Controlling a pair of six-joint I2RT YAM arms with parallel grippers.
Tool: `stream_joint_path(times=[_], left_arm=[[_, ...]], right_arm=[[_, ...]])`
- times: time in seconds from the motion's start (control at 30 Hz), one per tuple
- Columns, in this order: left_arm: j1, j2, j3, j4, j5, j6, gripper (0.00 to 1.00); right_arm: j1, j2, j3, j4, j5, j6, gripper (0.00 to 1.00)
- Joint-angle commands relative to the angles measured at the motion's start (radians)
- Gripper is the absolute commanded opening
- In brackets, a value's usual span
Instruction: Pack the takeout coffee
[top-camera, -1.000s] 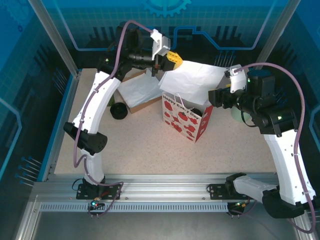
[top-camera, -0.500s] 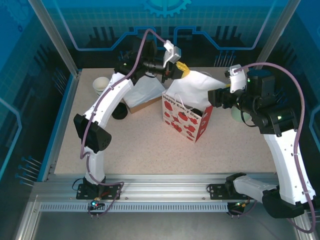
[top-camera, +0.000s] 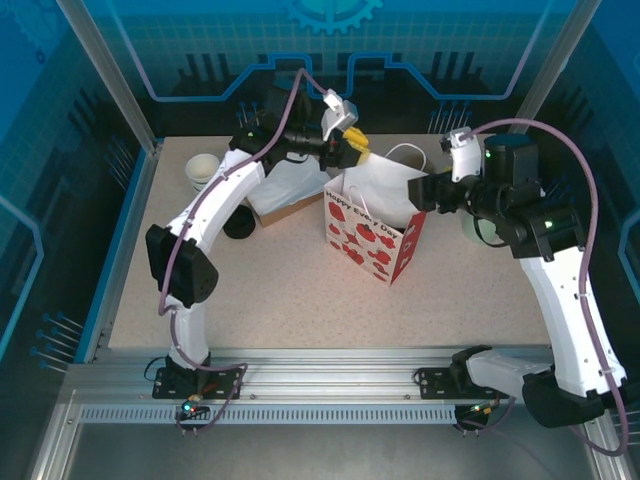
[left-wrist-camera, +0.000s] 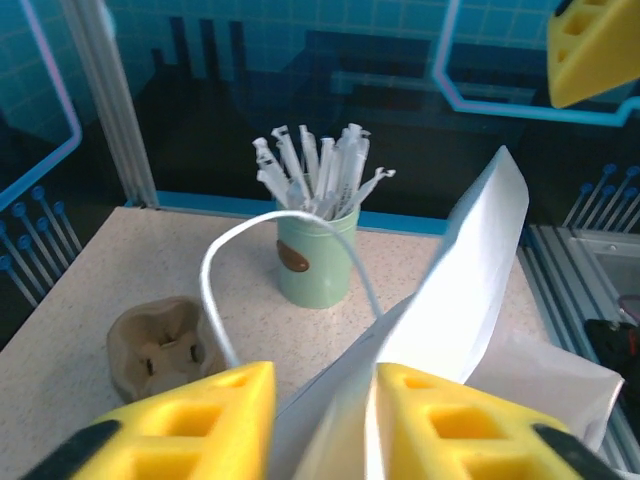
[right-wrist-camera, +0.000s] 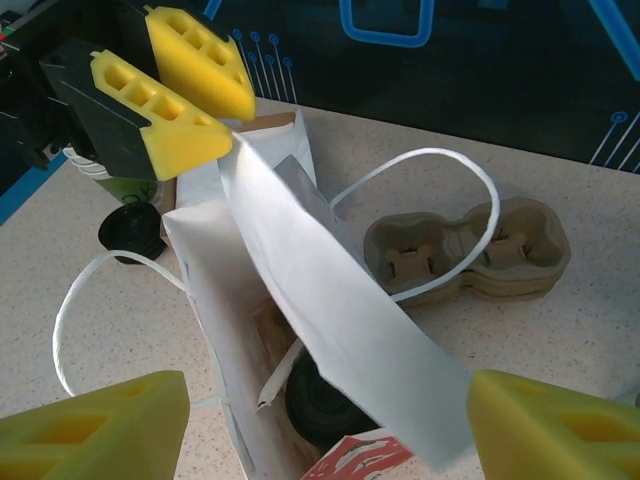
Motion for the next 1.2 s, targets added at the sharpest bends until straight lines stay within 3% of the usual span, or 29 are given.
stream_joint_path(times=[0.0,0.23,0.4,0.77,0.93,1.07,1.17], left_arm=[[0.018,-0.089,-0.046,0.059,-0.035,-0.017,0.41],[0.031,-0.155,-0.099,0.095,-0.085,-0.149,0.61],[0.039,-0.231,-0.183,0.125,-0.193,-0.277,0.62],[0.037,-0.536,-0.599,0.365,-0.427,-0.603,0.63],[0.037,-0.624,-0.739,0.41,-0.477,-0.727,0.64],[0.039,-0.661,-0.79,0.394,-0.503,-0.753,0.64],[0.038,-0.678,-0.816,0.384,-0.514,-0.75,0.64]], right_arm=[[0.028,0.031,0.0,0.027,-0.027,0.016,0.75],[0.088,0.126,0.023,0.053,-0.016,0.009,0.74],[0.107,0.189,0.094,0.024,0.056,-0.027,0.73],[0.095,0.187,0.162,-0.02,0.249,-0.095,0.74],[0.027,0.212,0.16,-0.053,0.19,-0.089,0.75],[0.022,0.242,0.145,-0.077,0.113,-0.093,0.68],[0.025,0.242,0.113,-0.075,0.057,-0.089,0.5]])
